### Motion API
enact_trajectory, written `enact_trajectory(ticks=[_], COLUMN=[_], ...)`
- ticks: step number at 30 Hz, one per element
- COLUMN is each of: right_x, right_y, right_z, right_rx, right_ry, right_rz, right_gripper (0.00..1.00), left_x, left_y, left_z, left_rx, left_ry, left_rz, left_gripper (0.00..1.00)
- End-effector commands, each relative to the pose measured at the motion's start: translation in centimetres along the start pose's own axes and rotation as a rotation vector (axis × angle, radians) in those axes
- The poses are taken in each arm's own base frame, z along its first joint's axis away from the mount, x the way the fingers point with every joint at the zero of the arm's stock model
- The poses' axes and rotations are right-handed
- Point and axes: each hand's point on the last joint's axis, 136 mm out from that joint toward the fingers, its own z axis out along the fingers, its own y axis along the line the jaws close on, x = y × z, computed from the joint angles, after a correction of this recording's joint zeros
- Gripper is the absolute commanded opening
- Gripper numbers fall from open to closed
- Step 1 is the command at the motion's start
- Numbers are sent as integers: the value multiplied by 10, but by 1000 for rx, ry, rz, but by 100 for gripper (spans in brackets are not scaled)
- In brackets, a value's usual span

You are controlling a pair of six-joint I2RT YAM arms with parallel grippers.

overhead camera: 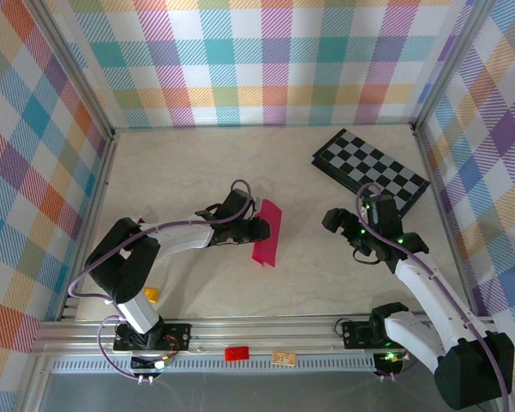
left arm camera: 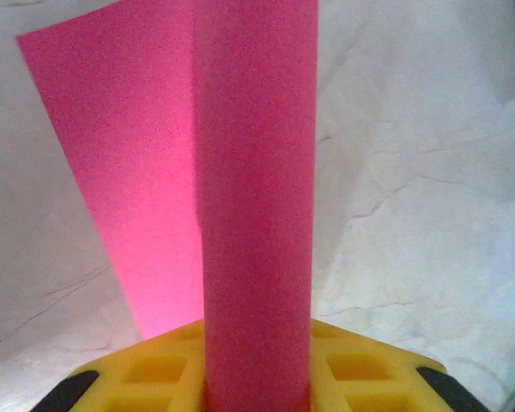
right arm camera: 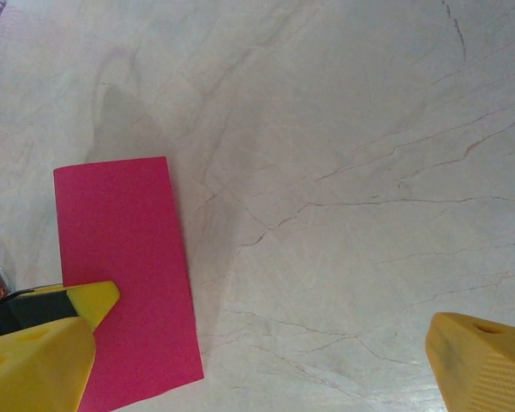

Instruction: Fold a paper plane with a square sheet of paper (pick it up from the middle)

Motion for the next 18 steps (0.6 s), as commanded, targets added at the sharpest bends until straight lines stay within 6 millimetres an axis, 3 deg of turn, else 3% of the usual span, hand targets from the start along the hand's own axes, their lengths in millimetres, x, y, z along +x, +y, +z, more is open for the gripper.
enact_trajectory(ticks=[1, 10, 18], right_x=[2, -1, 0], right_y=[-5, 2, 16], right_z=[-1, 1, 4], right_rx=[19, -18, -101], right_ry=[-4, -12, -2], right_rz=[19, 30, 28], right_gripper=[99, 99, 99], left_x=[-10, -12, 2], left_y=[-30, -47, -24], left_z=[-9, -5, 11], left_rx=[190, 409, 341], left_ry=[-18, 0, 28], left_rz=[-77, -223, -255], left_gripper=[26, 26, 28])
